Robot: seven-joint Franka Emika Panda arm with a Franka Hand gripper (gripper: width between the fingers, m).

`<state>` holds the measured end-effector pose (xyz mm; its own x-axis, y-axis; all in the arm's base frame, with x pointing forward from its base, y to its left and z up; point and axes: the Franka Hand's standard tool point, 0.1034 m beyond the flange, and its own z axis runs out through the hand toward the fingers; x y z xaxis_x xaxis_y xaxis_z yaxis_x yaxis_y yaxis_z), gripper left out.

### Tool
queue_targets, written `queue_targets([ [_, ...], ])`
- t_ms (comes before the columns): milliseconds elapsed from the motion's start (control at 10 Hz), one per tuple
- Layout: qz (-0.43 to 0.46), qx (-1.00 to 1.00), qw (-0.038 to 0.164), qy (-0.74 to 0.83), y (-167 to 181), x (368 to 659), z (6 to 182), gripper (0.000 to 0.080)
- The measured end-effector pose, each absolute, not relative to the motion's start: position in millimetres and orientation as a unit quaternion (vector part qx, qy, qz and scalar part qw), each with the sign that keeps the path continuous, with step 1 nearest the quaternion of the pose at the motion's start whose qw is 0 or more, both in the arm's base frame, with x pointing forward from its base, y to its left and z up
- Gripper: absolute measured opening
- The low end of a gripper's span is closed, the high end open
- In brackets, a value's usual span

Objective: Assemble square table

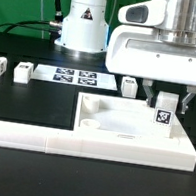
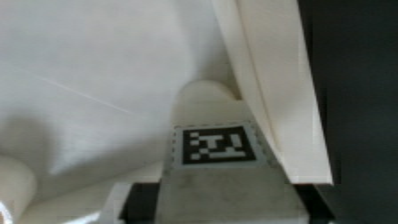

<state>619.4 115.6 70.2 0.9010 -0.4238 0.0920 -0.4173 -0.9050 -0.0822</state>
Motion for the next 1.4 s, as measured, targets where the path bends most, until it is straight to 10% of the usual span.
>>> queue_targets([
  [600,-0.057,-0.929,0.012,0.366,95,617,69.6,0.0304],
  [900,-0.058,-0.949,0.015,0.311,104,614,80.8,0.0621],
  [1400,-0.036,-0.987,0.013,0.155,87,588,88.2,0.0649],
])
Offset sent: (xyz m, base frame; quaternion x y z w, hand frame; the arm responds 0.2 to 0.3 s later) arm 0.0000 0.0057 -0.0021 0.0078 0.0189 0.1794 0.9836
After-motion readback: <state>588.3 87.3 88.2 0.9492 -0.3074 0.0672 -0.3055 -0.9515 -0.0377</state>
